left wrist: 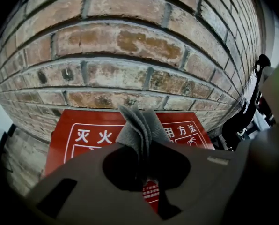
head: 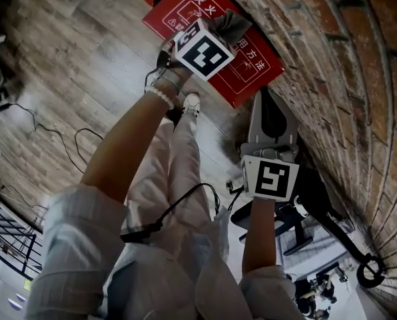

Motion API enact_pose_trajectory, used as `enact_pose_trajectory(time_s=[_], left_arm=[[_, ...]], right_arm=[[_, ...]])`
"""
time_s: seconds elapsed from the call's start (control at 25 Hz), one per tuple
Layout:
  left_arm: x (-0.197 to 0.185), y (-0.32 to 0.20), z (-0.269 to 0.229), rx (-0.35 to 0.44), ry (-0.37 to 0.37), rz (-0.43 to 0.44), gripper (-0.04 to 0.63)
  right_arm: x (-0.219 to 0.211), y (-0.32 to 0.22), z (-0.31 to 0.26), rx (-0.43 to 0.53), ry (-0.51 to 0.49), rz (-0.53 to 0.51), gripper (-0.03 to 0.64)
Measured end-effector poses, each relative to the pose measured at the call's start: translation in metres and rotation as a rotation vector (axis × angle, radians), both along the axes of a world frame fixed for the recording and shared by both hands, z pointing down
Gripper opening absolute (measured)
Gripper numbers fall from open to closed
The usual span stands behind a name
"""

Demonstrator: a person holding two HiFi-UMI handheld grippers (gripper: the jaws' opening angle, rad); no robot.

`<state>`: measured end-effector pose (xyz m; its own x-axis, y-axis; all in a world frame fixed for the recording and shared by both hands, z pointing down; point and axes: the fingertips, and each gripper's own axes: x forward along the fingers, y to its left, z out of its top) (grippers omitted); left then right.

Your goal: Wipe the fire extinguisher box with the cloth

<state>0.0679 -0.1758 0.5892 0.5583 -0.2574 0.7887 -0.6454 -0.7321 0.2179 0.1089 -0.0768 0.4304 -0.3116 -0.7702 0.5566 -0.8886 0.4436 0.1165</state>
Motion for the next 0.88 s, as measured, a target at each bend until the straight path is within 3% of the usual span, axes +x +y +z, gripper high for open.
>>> enact_pose_trajectory(time_s=[0.88], left_arm=[[-0.088, -0.066, -0.001, 0.058, -0.073, -0.125, 0.012]], right_arm=[[-0.027, 0.003, 0.01, -0.043, 0.009, -0.049, 0.006]])
